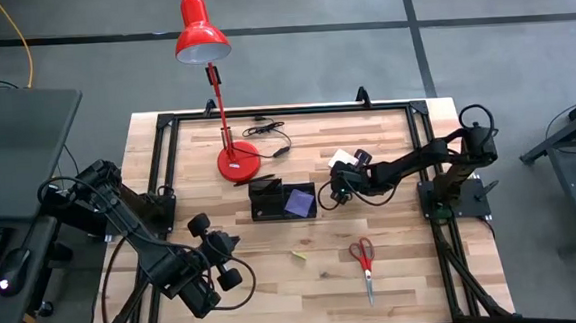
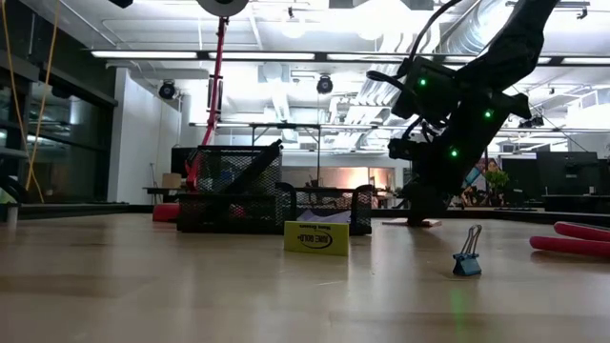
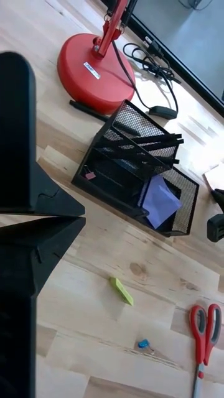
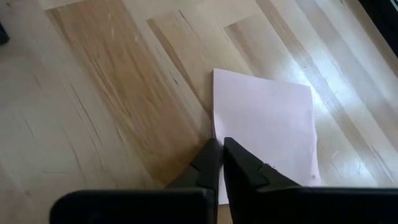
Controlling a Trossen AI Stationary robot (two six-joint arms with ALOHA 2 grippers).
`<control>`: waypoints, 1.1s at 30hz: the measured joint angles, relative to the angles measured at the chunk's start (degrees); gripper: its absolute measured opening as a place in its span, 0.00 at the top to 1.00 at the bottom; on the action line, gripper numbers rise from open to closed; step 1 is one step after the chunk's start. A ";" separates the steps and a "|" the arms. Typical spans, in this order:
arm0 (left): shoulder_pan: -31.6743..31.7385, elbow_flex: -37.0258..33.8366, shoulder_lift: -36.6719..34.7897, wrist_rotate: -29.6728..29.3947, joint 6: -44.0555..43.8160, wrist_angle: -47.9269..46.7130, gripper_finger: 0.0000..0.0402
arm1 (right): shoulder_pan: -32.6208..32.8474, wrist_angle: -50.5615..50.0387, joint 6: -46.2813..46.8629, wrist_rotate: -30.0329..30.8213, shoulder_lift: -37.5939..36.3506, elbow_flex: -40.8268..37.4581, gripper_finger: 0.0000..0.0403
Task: Pick and place office supplies into organizer
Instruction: Put the pink sticky note into the desk organizer
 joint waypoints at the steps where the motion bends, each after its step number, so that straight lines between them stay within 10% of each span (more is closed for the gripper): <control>1: 0.00 0.00 0.00 -0.03 0.00 -0.03 1.00 | 0.00 0.08 0.00 -0.01 0.00 0.00 0.99; 33: -0.04 0.00 0.02 0.33 -0.32 -0.81 1.00 | 15.12 -18.29 12.96 11.68 -9.83 26.33 1.00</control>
